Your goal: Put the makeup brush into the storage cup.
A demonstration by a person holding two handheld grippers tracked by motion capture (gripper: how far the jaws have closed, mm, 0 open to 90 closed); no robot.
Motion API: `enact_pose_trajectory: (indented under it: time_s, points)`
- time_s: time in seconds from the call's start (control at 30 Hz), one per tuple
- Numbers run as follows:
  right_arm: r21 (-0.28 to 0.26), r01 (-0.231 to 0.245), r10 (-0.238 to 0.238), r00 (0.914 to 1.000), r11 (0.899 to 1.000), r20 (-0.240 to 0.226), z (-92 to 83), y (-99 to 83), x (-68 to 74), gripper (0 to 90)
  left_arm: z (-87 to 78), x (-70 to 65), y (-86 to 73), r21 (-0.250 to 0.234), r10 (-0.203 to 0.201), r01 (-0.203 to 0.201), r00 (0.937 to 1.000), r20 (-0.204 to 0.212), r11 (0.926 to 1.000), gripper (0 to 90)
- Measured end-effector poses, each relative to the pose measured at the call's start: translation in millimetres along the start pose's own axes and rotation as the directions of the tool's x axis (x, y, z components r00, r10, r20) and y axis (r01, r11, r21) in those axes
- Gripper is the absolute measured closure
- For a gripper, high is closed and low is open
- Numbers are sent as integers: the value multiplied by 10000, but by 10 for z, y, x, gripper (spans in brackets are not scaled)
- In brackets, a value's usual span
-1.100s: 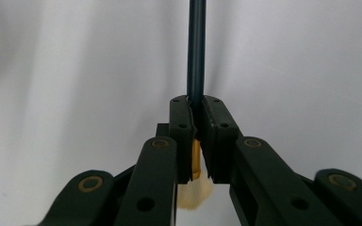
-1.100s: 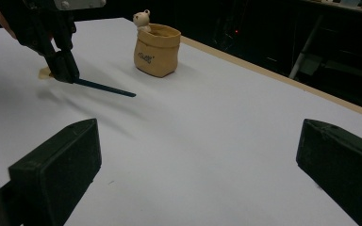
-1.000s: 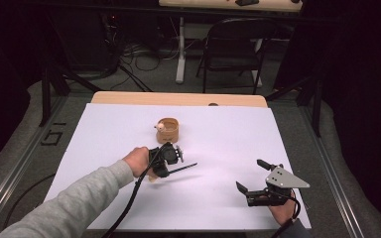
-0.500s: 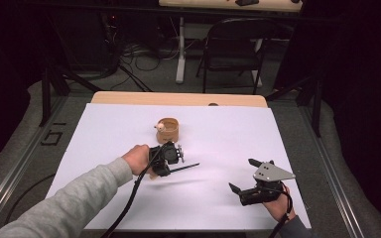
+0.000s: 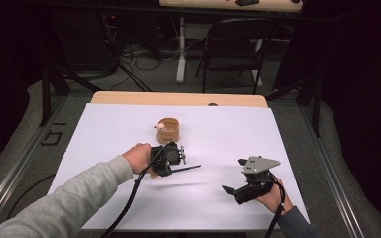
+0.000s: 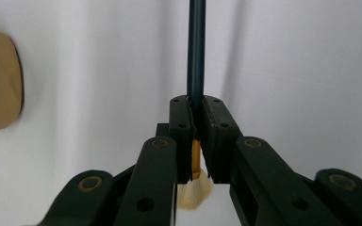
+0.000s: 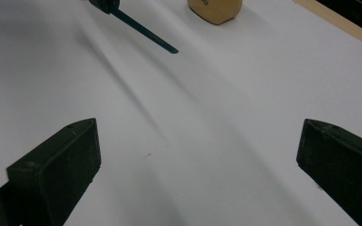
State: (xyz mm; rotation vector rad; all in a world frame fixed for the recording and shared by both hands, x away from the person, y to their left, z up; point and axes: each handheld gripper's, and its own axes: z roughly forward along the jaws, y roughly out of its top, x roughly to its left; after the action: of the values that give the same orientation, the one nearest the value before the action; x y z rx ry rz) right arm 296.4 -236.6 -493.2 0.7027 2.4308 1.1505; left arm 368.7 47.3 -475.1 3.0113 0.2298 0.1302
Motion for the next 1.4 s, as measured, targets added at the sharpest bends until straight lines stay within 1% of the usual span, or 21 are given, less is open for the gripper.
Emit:
enact_pose_trajectory:
  time_s: [0.1,0.2,0.23,0.27,0.33,0.47,0.53,0.57,0.6,0.73,0.77,0.9,0.93,1.0,1.03,1.1,1.13,1.2,1.3,1.37,1.4]
  points:
    - [271,102,-97,9998,9996,-191,41,39,-11,0,-4,-19,29,40,229,-229,9997,-23,9997,835]
    - [543,256,-230,9986,9982,-486,85,84,-16,0,-4,-55,56,-27,570,-571,9980,-267,9984,835]
    - [572,273,-243,9983,9980,-531,99,101,-18,0,-3,-63,64,-62,605,-607,9979,-217,9981,835]
    - [520,224,-188,9975,9984,-680,122,114,-19,0,-9,-64,74,-24,796,-796,9968,38,9968,835]
    - [622,265,-212,9961,9977,-852,156,149,-23,0,-7,-92,85,-50,963,-963,9953,-127,9953,835]
    - [1014,448,-327,9925,9938,-1180,227,211,-25,0,-21,-102,108,26,1172,-1171,9930,-120,9931,835]
    - [1091,485,-354,9923,9928,-1188,254,240,-18,0,-31,-110,117,28,1335,-1334,9910,-115,9911,834]
    - [1194,535,-380,9910,9914,-1283,268,258,-21,1,-36,-120,124,127,1452,-1450,9891,-245,9894,834]
    - [1232,541,-380,9908,9909,-1301,283,275,-23,7,-33,-124,129,110,1531,-1529,9881,-178,9882,835]
    - [1327,666,-494,9904,9889,-1289,330,345,-15,54,-34,-148,160,267,1833,-1825,9826,-294,9828,834]
    - [1379,752,-571,9898,9876,-1308,342,361,-11,75,-33,-155,168,283,1819,-1811,9828,-315,9831,835]
    - [1585,943,-714,9869,9828,-1448,400,403,22,156,-41,-172,201,453,2134,-2116,9762,-383,9763,834]
    - [1683,981,-737,9866,9808,-1456,412,409,32,186,-39,-180,207,421,2069,-2054,9777,-352,9778,835]
    - [1702,1040,-802,9867,9799,-1413,448,418,49,271,-49,-180,224,500,2188,-2168,9750,-378,9749,834]
    - [1798,1089,-826,9856,9777,-1477,465,424,61,275,-52,-186,231,511,2167,-2148,9756,-348,9753,834]
    - [1902,1215,-907,9824,9742,-1631,502,432,85,342,-67,-184,248,479,2213,-2194,9744,-390,9745,834]
    - [1935,1290,-955,9803,9726,-1731,517,436,92,350,-76,-186,255,471,2232,-2210,9736,-475,9741,834]
    - [1878,1251,-921,9802,9742,-1754,538,446,105,431,-87,-188,268,433,2288,-2267,9720,-527,9730,834]
    - [1863,1307,-961,9782,9738,-1839,571,458,122,498,-101,-203,286,430,2331,-2310,9710,-533,9720,834]
    - [1847,1170,-813,9783,9758,-1905,590,458,142,540,-112,-214,298,458,2449,-2425,9679,-567,9691,834]
    - [1776,1283,-924,9760,9757,-1973,604,461,138,559,-119,-215,305,460,2439,-2415,9682,-557,9693,834]
